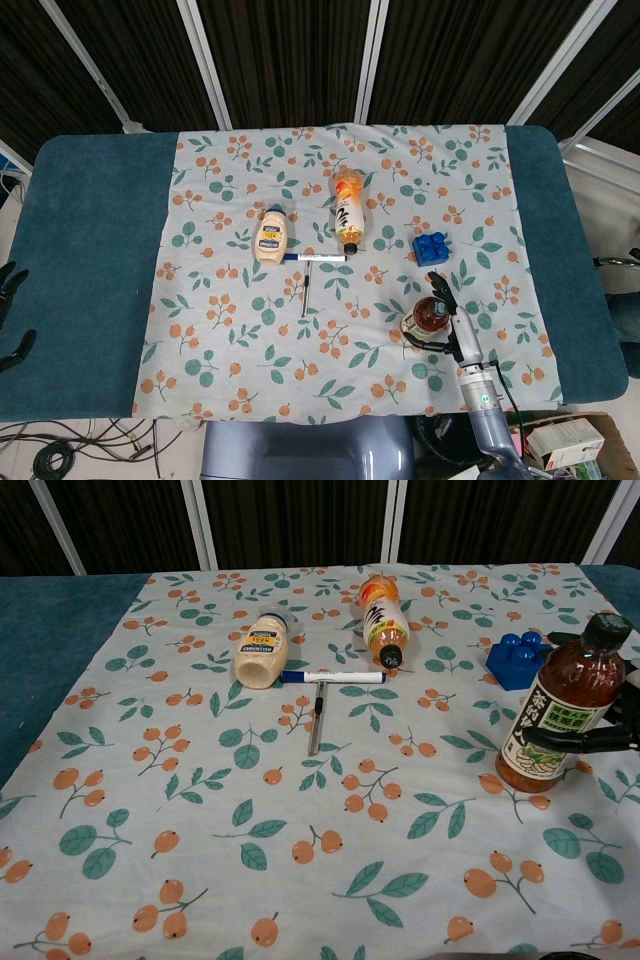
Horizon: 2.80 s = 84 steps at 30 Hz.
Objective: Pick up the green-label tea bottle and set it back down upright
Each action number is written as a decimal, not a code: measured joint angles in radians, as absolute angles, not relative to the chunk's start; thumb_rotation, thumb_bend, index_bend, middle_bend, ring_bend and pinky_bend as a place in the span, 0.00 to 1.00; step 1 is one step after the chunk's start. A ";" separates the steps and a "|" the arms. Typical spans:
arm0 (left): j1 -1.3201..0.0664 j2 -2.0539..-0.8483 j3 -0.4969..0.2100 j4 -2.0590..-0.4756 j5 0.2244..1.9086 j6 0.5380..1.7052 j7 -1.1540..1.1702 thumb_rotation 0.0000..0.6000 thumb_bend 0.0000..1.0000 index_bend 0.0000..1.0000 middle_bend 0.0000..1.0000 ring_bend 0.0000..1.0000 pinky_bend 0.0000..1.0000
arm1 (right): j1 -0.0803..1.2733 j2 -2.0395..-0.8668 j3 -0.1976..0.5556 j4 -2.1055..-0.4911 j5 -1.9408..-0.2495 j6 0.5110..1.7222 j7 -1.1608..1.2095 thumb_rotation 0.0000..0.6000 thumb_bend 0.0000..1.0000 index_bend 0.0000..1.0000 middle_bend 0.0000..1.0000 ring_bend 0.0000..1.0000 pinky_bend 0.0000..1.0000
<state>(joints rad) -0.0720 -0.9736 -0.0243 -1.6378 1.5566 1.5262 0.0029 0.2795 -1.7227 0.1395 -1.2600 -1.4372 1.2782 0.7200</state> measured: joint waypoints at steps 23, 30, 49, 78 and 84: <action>-0.072 -0.972 -0.024 -1.639 1.559 1.527 -0.001 1.00 0.37 0.07 0.00 0.00 0.04 | 0.284 -1.740 0.146 -1.247 -1.428 1.278 0.715 1.00 0.06 0.02 0.08 0.17 0.13; -0.071 -0.972 -0.024 -1.641 1.558 1.527 0.002 1.00 0.37 0.07 0.00 0.00 0.04 | 0.286 -1.741 0.147 -1.244 -1.432 1.280 0.728 1.00 0.12 0.18 0.13 0.21 0.21; -0.070 -0.967 -0.026 -1.644 1.551 1.527 -0.006 1.00 0.37 0.07 0.00 0.00 0.04 | 0.295 -1.739 0.136 -1.234 -1.466 1.293 0.773 1.00 0.21 0.46 0.50 0.54 0.68; -0.073 -0.959 -0.019 -1.656 1.559 1.517 -0.014 1.00 0.37 0.07 0.00 0.00 0.05 | 0.520 -1.160 0.261 -1.649 -1.412 1.019 -0.103 1.00 0.22 0.50 0.54 0.58 0.72; -0.072 -0.958 -0.019 -1.658 1.558 1.517 -0.016 1.00 0.37 0.07 0.00 0.00 0.05 | 0.574 -1.103 0.269 -1.704 -1.348 0.999 -0.477 1.00 0.21 0.50 0.54 0.58 0.72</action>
